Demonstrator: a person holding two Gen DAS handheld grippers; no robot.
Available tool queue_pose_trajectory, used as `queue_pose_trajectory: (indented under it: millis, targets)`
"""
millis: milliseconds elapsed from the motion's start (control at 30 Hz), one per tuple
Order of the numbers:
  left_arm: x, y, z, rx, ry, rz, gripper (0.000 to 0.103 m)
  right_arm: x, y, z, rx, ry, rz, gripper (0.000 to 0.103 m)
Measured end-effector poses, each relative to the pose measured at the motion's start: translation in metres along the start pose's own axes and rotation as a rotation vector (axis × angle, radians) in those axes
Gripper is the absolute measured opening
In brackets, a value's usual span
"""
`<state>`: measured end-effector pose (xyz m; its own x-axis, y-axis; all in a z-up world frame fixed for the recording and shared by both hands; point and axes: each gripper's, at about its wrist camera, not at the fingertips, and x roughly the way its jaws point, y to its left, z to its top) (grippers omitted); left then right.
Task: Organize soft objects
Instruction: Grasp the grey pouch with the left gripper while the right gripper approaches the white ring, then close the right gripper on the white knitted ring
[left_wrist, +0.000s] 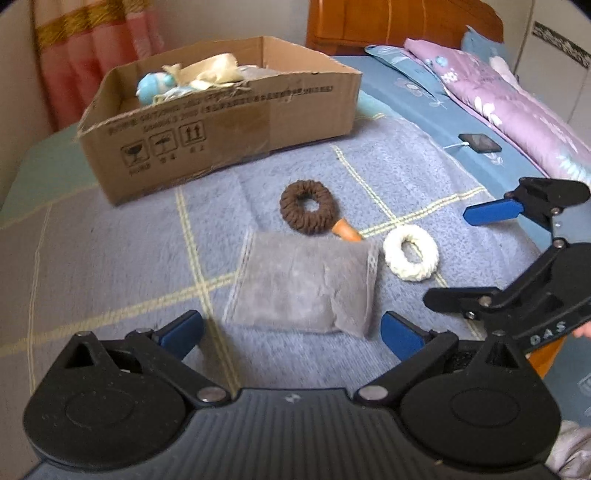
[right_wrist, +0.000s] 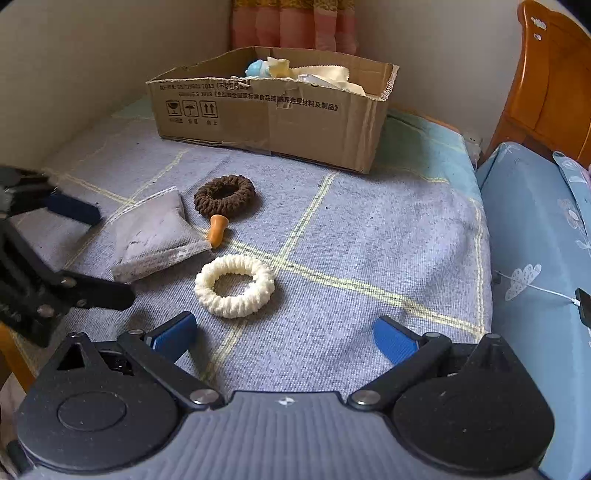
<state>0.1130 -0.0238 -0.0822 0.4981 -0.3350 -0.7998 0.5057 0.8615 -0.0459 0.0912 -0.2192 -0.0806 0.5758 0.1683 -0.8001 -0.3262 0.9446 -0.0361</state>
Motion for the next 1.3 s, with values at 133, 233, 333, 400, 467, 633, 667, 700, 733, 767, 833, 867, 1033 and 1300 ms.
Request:
queue_pose_trajectory:
  millis: [133,233,333,400,467,633,667,700,733,767,833,867,1033,1300]
  targets:
    - [0.007,-0.003,0.007,0.050,-0.008,0.001,0.100,-0.001,-0.001,-0.001,-0.006,-0.006,0.006,0.103]
    - [0.012,-0.004,0.011,0.069,-0.020,-0.007,0.100,-0.001,-0.001,-0.002,-0.009,-0.007,0.009,0.103]
    - [0.014,-0.004,0.016,0.072,-0.022,-0.003,0.097,-0.001,-0.002,-0.002,-0.009,-0.012,0.009,0.103]
    - [0.014,-0.006,0.017,0.070,-0.029,-0.007,0.087,-0.002,-0.001,-0.003,-0.008,-0.013,0.009,0.103]
    - [0.011,-0.009,0.018,0.078,-0.036,-0.012,0.079,-0.002,-0.001,-0.003,-0.007,-0.014,0.008,0.103]
    - [0.007,-0.009,0.019,0.051,-0.040,-0.001,0.060,-0.002,0.000,-0.003,-0.004,-0.018,0.005,0.103]
    - [0.005,-0.007,0.019,0.036,-0.041,-0.003,0.058,-0.002,0.000,-0.003,-0.003,-0.016,0.004,0.103]
    - [0.002,-0.005,0.019,0.017,-0.045,-0.006,0.055,-0.002,0.000,-0.003,-0.002,-0.015,0.004,0.103]
    - [0.000,-0.003,0.018,0.003,-0.048,-0.003,0.052,-0.002,0.000,-0.002,-0.002,-0.013,0.003,0.103]
    - [-0.003,-0.002,0.017,-0.010,-0.051,0.007,0.051,-0.001,0.000,-0.002,0.000,-0.010,0.000,0.103]
    - [-0.008,0.002,0.015,-0.026,-0.059,0.032,0.049,-0.001,0.000,-0.002,0.003,-0.009,-0.003,0.103]
    - [-0.011,0.005,0.014,-0.034,-0.060,0.043,0.049,-0.001,0.000,-0.002,0.005,-0.008,-0.005,0.103]
    - [-0.015,0.015,0.010,-0.059,-0.060,0.082,0.049,-0.004,0.007,0.001,-0.011,-0.004,-0.024,0.103]
    - [-0.013,0.016,0.006,-0.072,-0.056,0.082,0.050,0.000,0.023,0.009,-0.069,-0.027,0.025,0.087]
